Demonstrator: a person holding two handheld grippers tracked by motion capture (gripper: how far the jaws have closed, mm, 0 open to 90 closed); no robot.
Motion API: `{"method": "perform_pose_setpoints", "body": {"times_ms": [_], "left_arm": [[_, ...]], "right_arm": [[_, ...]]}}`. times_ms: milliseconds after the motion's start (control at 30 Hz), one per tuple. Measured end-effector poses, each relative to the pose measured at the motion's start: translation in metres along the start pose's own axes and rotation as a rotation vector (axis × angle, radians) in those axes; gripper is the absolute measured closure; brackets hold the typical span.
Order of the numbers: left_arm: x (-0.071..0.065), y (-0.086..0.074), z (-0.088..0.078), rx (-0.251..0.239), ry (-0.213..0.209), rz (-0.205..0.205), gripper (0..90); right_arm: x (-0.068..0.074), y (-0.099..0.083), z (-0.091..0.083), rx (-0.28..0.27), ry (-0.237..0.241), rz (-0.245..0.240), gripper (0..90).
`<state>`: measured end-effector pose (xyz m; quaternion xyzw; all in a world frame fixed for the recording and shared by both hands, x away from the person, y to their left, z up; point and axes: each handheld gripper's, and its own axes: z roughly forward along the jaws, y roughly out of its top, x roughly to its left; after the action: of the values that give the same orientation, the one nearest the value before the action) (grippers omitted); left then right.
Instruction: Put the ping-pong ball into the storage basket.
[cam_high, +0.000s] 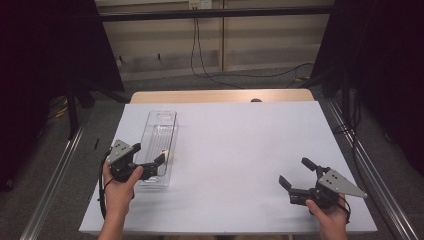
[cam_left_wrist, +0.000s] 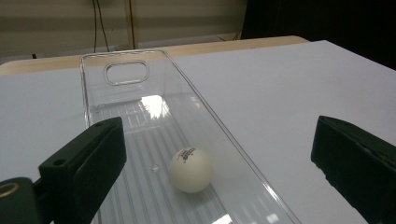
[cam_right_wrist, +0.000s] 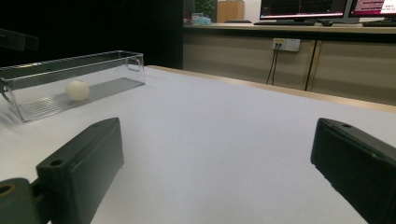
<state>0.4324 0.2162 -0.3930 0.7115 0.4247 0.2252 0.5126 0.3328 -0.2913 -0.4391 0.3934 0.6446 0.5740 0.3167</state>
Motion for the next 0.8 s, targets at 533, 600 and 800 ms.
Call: {"method": "perform_pose_setpoints", "body": {"times_ms": [533,600,800], "left_arm": [[-0.003,-0.008,-0.007,-0.029,0.014,0.019,3.4],[-0.003,-0.009,-0.009,-0.035,0.010,0.021,3.4],[-0.001,-0.012,-0.013,-0.039,0.025,0.015,3.4]], "right_arm": [[-0.001,0.000,-0.002,-0.003,-0.008,-0.001,1.8],[-0.001,0.000,-0.002,-0.005,-0.013,0.007,1.8],[0.000,0.000,-0.002,-0.001,-0.010,0.005,1.8]]}}
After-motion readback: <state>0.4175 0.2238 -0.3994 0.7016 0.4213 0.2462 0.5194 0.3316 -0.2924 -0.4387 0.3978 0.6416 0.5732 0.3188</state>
